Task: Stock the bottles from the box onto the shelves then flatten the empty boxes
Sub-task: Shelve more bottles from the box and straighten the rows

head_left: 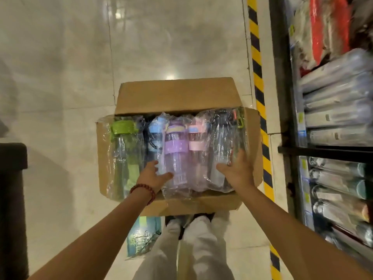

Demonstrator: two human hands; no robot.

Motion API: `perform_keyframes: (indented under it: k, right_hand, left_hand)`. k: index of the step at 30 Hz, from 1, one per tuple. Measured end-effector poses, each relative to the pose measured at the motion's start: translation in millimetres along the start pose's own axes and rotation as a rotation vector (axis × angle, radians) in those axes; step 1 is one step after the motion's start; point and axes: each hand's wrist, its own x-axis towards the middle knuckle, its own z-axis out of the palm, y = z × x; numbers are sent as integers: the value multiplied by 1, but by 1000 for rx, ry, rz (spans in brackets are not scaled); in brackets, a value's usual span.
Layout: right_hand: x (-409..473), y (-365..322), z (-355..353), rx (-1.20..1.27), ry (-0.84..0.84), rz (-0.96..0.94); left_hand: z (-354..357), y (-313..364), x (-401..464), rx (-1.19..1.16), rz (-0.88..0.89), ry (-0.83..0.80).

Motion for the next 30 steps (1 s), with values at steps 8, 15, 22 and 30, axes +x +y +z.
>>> perform_keyframes:
  k: [8, 15, 22, 30]
  right_hand:
    - [52, -2, 30, -140, 60, 52]
    - [63, 2, 38, -117, 102, 58]
    - [38, -2, 21, 83, 28, 125]
    - [-34, -16, -38, 412, -43, 51]
  left_hand:
    - [42, 4, 66, -9, -78, 95]
    - [63, 13, 83, 29, -182, 145]
    - [64, 14, 52, -251, -165, 183]
    - [29, 39, -35, -301, 23, 125]
